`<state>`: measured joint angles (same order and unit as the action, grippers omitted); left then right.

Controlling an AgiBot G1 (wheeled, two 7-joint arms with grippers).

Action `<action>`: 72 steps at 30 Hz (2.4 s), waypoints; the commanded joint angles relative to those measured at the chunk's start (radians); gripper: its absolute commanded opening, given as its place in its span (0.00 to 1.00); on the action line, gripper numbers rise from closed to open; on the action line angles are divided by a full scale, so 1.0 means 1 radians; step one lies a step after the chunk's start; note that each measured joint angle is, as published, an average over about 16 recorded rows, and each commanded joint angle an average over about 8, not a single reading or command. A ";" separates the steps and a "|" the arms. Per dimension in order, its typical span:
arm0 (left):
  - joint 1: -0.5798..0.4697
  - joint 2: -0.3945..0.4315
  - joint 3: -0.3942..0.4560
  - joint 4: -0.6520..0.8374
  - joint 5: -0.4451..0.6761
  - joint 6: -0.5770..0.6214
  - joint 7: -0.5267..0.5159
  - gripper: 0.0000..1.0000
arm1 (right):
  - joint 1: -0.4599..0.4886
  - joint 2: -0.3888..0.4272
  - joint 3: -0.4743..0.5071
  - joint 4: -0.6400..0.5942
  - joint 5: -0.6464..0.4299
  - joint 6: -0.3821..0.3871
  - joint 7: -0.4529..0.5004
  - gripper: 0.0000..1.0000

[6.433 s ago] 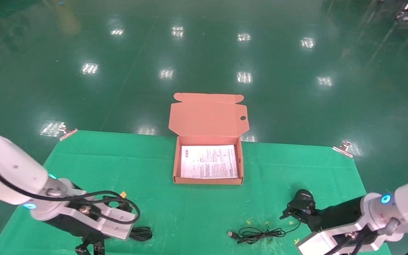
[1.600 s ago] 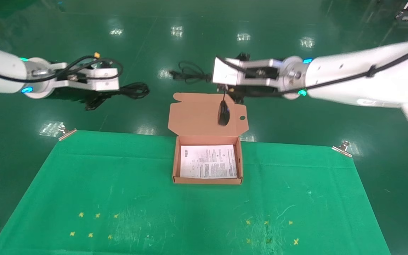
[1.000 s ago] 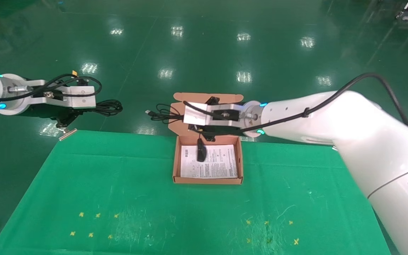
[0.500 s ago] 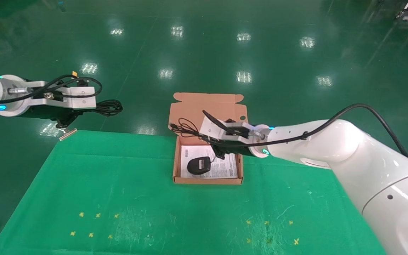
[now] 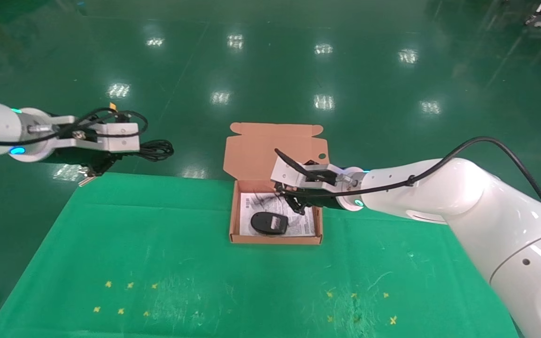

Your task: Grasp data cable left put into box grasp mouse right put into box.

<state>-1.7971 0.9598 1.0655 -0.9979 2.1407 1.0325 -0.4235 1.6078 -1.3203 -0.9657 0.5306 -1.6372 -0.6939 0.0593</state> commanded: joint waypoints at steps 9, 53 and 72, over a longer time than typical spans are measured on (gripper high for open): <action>0.092 0.110 0.008 0.035 -0.040 -0.101 0.025 0.00 | 0.015 0.116 0.006 0.080 -0.005 -0.011 0.016 1.00; 0.227 0.407 0.102 0.337 -0.262 -0.430 0.267 1.00 | 0.055 0.436 -0.045 0.540 -0.257 -0.116 0.387 1.00; 0.107 0.388 0.075 0.323 -0.296 -0.690 0.278 1.00 | 0.176 0.305 -0.009 0.351 -0.286 -0.028 0.264 1.00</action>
<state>-1.6752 1.3357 1.1251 -0.6900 1.8264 0.3705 -0.1453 1.7693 -1.0047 -0.9619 0.8962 -1.9018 -0.7311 0.3256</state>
